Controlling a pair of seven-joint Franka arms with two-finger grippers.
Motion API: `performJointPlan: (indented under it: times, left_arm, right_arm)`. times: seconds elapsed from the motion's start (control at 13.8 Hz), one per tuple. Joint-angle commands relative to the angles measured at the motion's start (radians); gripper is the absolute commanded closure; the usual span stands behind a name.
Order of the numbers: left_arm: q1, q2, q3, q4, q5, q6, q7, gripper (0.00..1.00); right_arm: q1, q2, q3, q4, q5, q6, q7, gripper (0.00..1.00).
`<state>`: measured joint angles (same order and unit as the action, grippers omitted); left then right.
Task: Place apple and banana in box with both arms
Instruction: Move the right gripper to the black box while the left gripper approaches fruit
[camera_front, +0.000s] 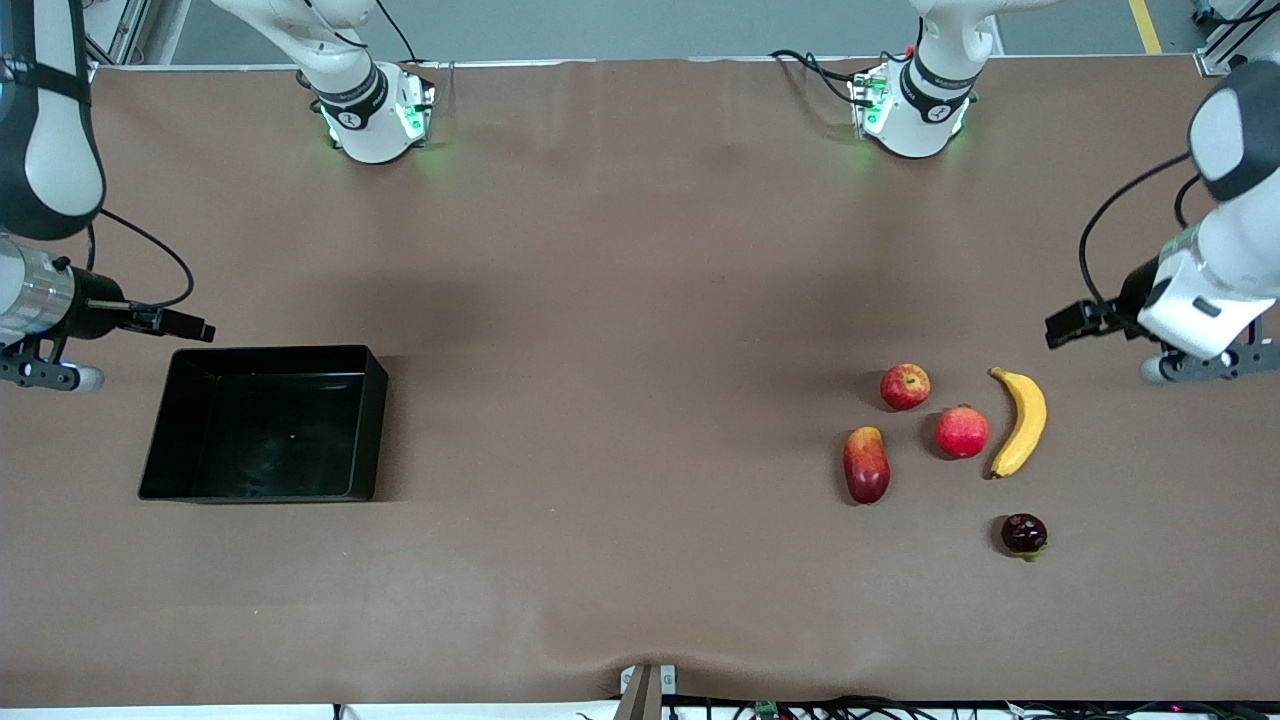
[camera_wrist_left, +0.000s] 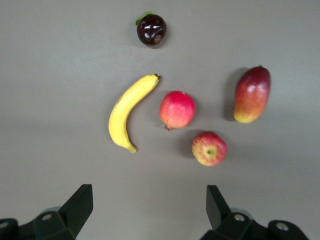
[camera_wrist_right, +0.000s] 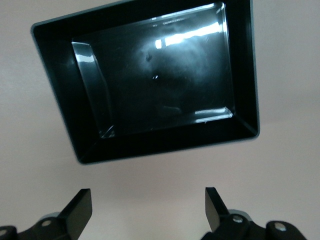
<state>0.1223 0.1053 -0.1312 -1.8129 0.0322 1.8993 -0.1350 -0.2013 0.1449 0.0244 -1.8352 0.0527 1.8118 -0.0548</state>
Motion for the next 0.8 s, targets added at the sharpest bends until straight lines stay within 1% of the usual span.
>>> performJointPlan:
  times: [0.0, 0.14, 0.22, 0.29, 0.36, 0.43, 0.58, 0.72]
  left_arm:
    - [0.042, 0.037, -0.002, -0.026, -0.002, 0.058, 0.025, 0.00]
    - [0.071, 0.071, -0.002, -0.042, -0.002, 0.107, 0.075, 0.00]
    - [0.103, 0.086, -0.002, -0.058, -0.002, 0.150, 0.118, 0.00]
    - [0.127, 0.106, -0.002, -0.075, -0.002, 0.185, 0.197, 0.00]
    - [0.154, 0.134, -0.002, -0.077, -0.003, 0.213, 0.294, 0.00]
    - [0.180, 0.158, -0.004, -0.075, -0.006, 0.225, 0.349, 0.00]
    - [0.183, 0.186, -0.005, -0.077, -0.012, 0.242, 0.361, 0.00]
    - [0.184, 0.208, -0.007, -0.075, -0.012, 0.265, 0.379, 0.00]
  right_arm:
    - [-0.058, 0.062, 0.012, 0.004, -0.053, 0.081, -0.156, 0.00]
    - [-0.072, 0.103, 0.012, 0.028, -0.059, 0.089, -0.247, 0.00]
    - [-0.078, 0.123, 0.011, 0.034, -0.065, 0.105, -0.272, 0.00]
    - [-0.101, 0.139, 0.012, 0.040, -0.070, 0.150, -0.295, 0.00]
    - [-0.116, 0.163, 0.012, 0.051, -0.070, 0.190, -0.334, 0.00]
    - [-0.119, 0.191, 0.012, 0.063, -0.071, 0.217, -0.376, 0.00]
    - [-0.156, 0.231, 0.014, 0.062, -0.067, 0.267, -0.404, 0.00]
    - [-0.165, 0.263, 0.014, 0.068, -0.062, 0.280, -0.453, 0.00]
